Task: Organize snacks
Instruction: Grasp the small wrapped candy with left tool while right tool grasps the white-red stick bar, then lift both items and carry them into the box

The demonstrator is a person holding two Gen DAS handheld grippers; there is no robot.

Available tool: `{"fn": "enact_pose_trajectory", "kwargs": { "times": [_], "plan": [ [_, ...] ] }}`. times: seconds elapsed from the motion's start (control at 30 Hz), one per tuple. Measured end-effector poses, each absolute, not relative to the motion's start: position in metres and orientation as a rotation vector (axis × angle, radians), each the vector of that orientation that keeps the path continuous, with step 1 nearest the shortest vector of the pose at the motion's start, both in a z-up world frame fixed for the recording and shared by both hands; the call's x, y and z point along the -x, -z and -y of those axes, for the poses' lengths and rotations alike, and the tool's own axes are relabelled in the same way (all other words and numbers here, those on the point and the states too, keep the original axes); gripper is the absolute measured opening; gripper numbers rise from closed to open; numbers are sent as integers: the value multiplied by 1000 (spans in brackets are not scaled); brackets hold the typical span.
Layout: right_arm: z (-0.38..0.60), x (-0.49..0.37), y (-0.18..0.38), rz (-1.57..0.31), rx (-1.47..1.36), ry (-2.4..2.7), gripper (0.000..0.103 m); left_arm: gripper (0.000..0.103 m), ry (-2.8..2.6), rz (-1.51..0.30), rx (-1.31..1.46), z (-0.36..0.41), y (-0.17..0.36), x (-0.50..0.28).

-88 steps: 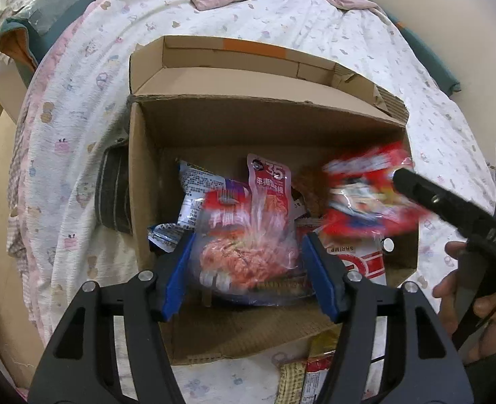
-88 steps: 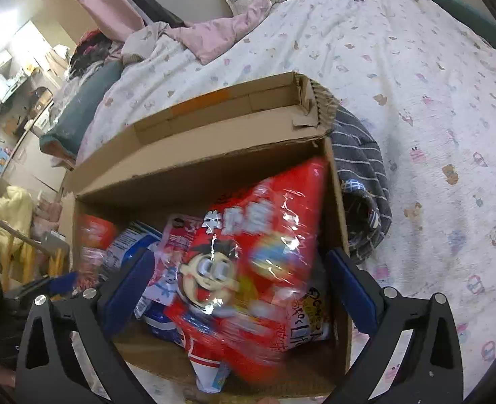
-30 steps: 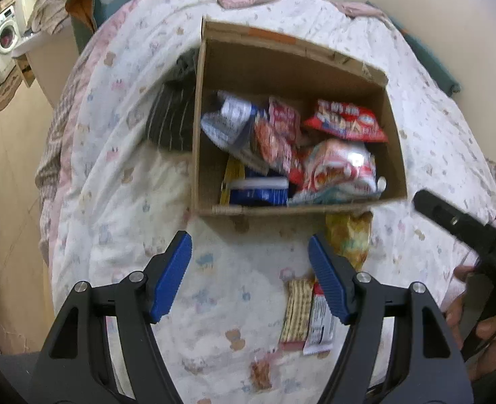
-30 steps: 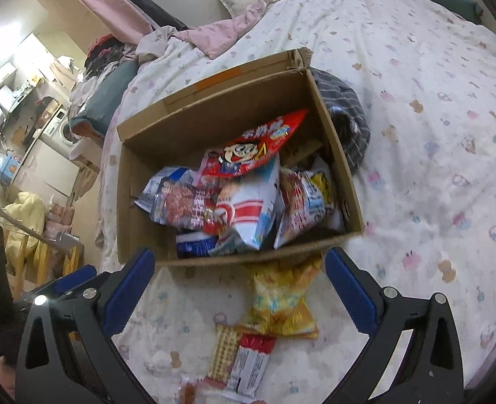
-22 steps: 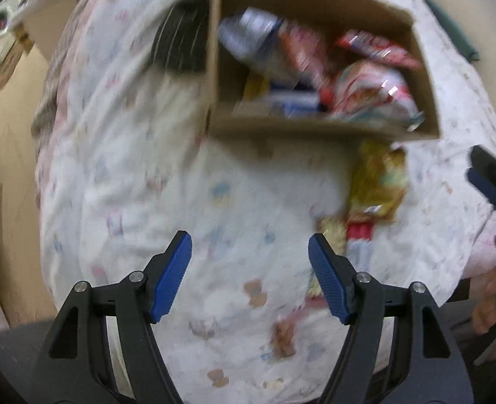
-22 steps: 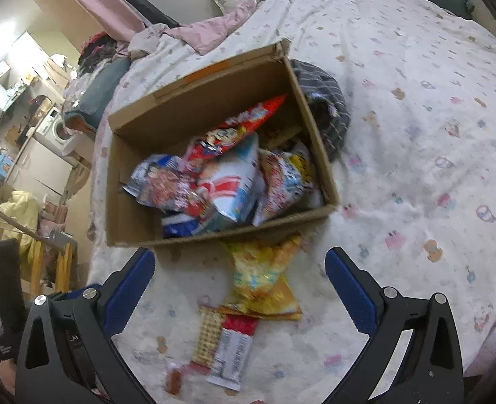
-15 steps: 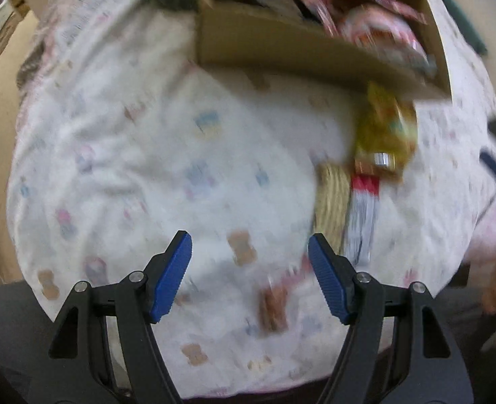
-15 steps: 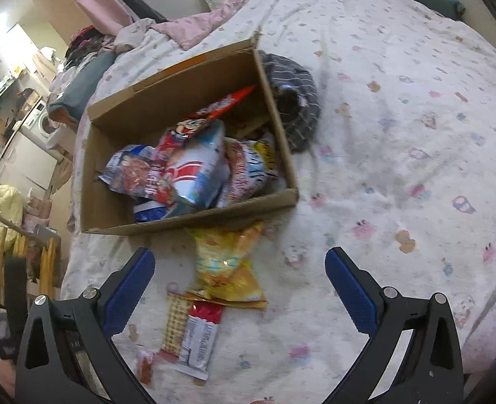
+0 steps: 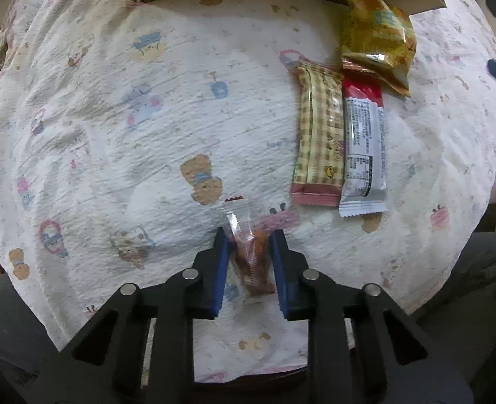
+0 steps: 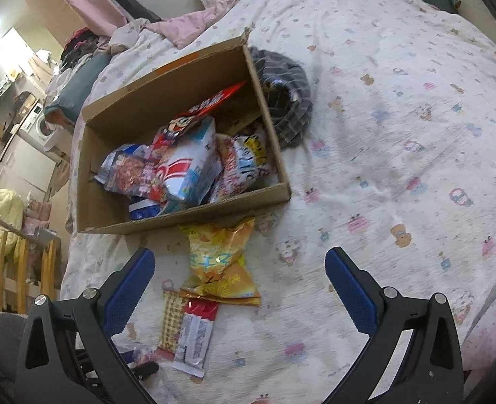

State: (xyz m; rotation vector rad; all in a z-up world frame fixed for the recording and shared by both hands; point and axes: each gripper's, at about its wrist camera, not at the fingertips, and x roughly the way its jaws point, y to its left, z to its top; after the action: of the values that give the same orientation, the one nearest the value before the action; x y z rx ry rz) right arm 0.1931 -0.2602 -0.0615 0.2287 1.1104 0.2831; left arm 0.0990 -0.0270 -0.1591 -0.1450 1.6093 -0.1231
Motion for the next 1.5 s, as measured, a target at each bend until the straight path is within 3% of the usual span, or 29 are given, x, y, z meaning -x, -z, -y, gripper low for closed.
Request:
{"fn": "enact_pose_trajectory", "kwargs": {
  "times": [0.27, 0.4, 0.53, 0.63, 0.7, 0.83, 0.87, 1.13, 1.17, 1.2, 1.5],
  "plan": [
    [218, -173, 121, -1374, -292, -364, 102, 18, 97, -1551, 171, 4, 143, -121],
    [206, -164, 150, -1488, -338, -391, 83, 18, 85, -1512, 189, -6, 132, -130],
    [197, -160, 167, -1560, -374, -429, 78, 18, 71, -1493, 231, -22, 125, -139],
    [193, -161, 169, -1561, -346, -425, 69, 18, 64, -1490, 243, -23, 120, -141],
    [189, -160, 170, -1554, -305, -406, 53, 18, 60, -1488, 242, -20, 123, -146],
    [186, -157, 174, -1545, -229, -385, 43, 18, 44, -1477, 217, -17, 127, -135],
    [185, -156, 173, -1535, -203, -387, 34, 18, 37, -1473, 211, -15, 127, -134],
    [201, -142, 163, -1508, -216, -452, 31, 18, 21, -1453, 183, -1, 128, -135],
    [205, -138, 162, -1510, -236, -463, 21, 18, 19, -1450, 178, 0, 127, -135],
    [210, -133, 160, -1515, -261, -479, 19, 18, 16, -1448, 170, 2, 127, -135],
    [208, -114, 134, -1452, -328, -560, 16, 18, 8, -1443, 135, 17, 123, -126]
  ]
}}
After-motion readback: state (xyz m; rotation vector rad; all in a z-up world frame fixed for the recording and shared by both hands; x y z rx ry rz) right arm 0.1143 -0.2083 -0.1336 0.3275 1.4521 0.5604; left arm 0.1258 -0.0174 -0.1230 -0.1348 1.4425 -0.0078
